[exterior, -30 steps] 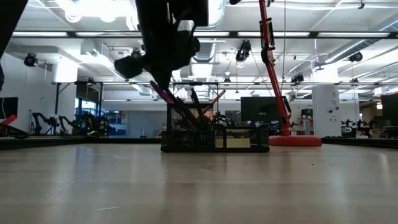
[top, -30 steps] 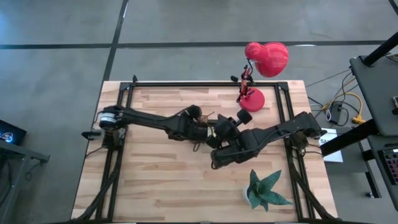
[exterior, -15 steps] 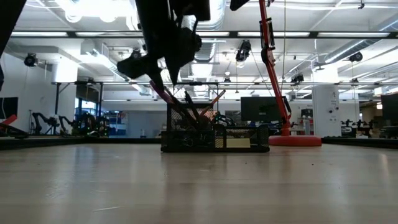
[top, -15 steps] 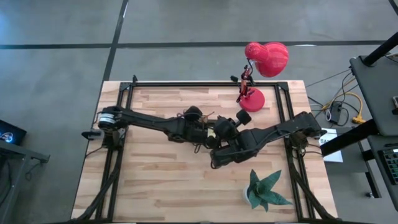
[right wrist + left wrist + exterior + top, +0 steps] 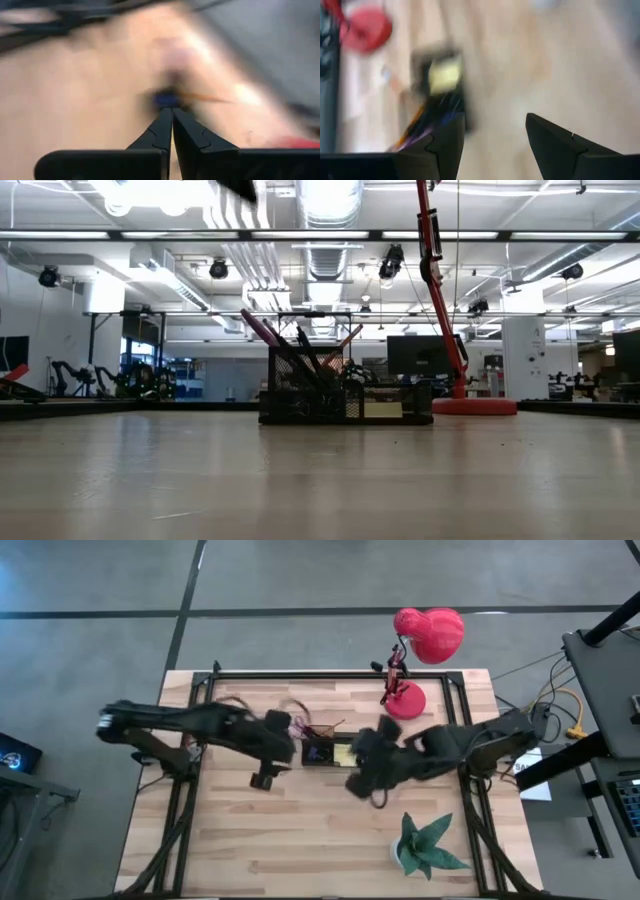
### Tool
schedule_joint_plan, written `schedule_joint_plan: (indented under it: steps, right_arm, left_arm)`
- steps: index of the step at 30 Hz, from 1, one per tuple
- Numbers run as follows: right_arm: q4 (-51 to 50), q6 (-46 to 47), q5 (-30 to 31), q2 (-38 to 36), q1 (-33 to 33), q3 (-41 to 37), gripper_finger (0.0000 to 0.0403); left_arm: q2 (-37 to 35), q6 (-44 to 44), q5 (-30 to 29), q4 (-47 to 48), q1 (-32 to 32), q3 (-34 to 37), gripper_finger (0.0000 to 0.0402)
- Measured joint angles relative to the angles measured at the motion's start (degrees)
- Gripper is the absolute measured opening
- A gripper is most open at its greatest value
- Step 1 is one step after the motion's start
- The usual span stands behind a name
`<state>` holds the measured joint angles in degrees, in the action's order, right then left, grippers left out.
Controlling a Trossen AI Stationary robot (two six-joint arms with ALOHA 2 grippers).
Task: Pick and place office supplies into organizer
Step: Return to Home Position
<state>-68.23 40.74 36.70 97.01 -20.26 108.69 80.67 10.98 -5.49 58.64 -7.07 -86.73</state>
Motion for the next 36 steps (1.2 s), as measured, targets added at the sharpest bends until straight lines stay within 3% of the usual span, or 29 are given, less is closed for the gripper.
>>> schedule_joint_plan:
  steps: [2, 4, 8, 12, 15, 18, 21, 25, 29, 32, 36]
  right_arm:
    - [11.2, -6.6, -16.0, -1.7, 1.5, -1.4, 0.0009]
    - [21.3, -12.0, -24.6, -2.1, 2.8, -2.8, 0.0009]
    - [20.4, -14.5, -19.2, -3.1, 4.0, -1.7, 0.0009]
    - [16.8, -0.7, -18.5, -6.2, 4.1, 0.1, 0.0009]
    - [17.2, -0.7, -20.9, -7.2, 2.8, 0.3, 0.0009]
    - [22.2, -8.5, -24.9, -7.5, 1.4, 0.3, 0.0009]
    - [28.4, -11.4, -34.7, -7.6, 1.5, -1.2, 0.0009]
    - [40.5, -10.5, -37.7, -7.0, 1.8, -10.9, 0.0009]
    - [62.8, -6.8, -38.1, -9.6, 3.3, -26.2, 0.0009]
    - [70.8, -4.4, -41.4, -17.2, 5.9, -37.8, 0.0009]
    - [70.5, -6.3, -41.0, -31.5, 9.2, -52.0, 0.0009]
  left_arm:
    - [-5.2, -5.7, 4.3, -9.1, 0.0, 3.7, 0.0196]
    - [-10.2, -9.4, 4.8, -18.2, -0.3, 8.6, 0.0196]
    - [-20.6, -20.4, 4.9, -29.8, -0.8, 17.2, 0.0196]
    - [-30.8, -33.5, 5.4, -30.6, -2.2, 23.1, 0.0196]
    - [-36.8, -45.7, 5.6, -31.5, -2.8, 26.1, 0.0196]
    - [-40.4, -42.0, 7.8, -36.6, -4.1, 30.1, 0.0196]
    - [-42.5, -38.4, 11.4, -47.9, -6.5, 37.4, 0.0196]
    - [-43.3, -38.8, 11.7, -68.4, -9.4, 49.6, 0.0196]
    - [-43.1, -39.6, 11.9, -83.8, -9.4, 58.4, 0.0196]
    - [-45.1, -39.3, 11.2, -83.9, -8.3, 61.0, 0.0196]
    - [-51.0, -38.6, 11.2, -79.1, -6.0, 62.1, 0.0196]
